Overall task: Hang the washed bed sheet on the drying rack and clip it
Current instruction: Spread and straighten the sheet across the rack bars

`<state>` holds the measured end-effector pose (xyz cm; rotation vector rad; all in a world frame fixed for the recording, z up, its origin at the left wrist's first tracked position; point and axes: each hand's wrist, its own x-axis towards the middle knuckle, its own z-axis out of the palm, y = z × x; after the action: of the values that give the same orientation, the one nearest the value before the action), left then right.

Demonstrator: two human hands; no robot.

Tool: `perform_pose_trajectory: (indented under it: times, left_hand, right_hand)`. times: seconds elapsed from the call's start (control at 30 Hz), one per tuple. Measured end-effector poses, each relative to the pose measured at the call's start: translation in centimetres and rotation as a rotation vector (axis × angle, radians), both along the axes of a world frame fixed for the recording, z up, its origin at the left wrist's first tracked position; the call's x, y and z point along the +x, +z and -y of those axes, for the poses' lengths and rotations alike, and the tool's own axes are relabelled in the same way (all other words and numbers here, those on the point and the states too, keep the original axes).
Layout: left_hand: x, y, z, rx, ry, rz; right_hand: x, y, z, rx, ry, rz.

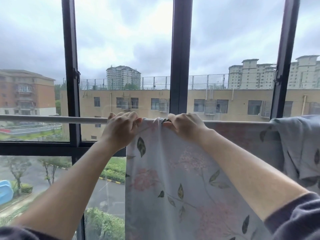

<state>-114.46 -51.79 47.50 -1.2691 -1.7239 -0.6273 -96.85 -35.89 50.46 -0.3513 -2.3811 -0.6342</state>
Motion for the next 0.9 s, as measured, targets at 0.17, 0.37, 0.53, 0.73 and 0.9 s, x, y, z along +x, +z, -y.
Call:
perform_pose_trajectory:
  times: [0.17,0.37,0.53,0.73,0.9]
  left_hand:
    - [0.4,0.0,0.3,-0.012,-0.019,-0.024]
    - [0.9,0.7,0.2,0.031,-0.251,0.030]
    - [1.5,0.8,0.2,0.098,-0.212,0.086]
    - [-1.1,1.1,2.9,0.154,-0.060,0.118]
    - [-0.8,1.2,2.8,0.199,0.138,0.124]
  right_hand:
    - [-0.4,0.0,0.8,-0.024,0.014,0.004]
    - [2.3,0.6,0.4,-0.088,0.048,0.037]
    - [4.6,0.6,-1.9,-0.157,-0.057,-0.003]
    - [5.1,0.7,-4.0,-0.142,-0.058,-0.058]
    - [5.9,0.5,-4.2,-0.149,-0.096,-0.061]
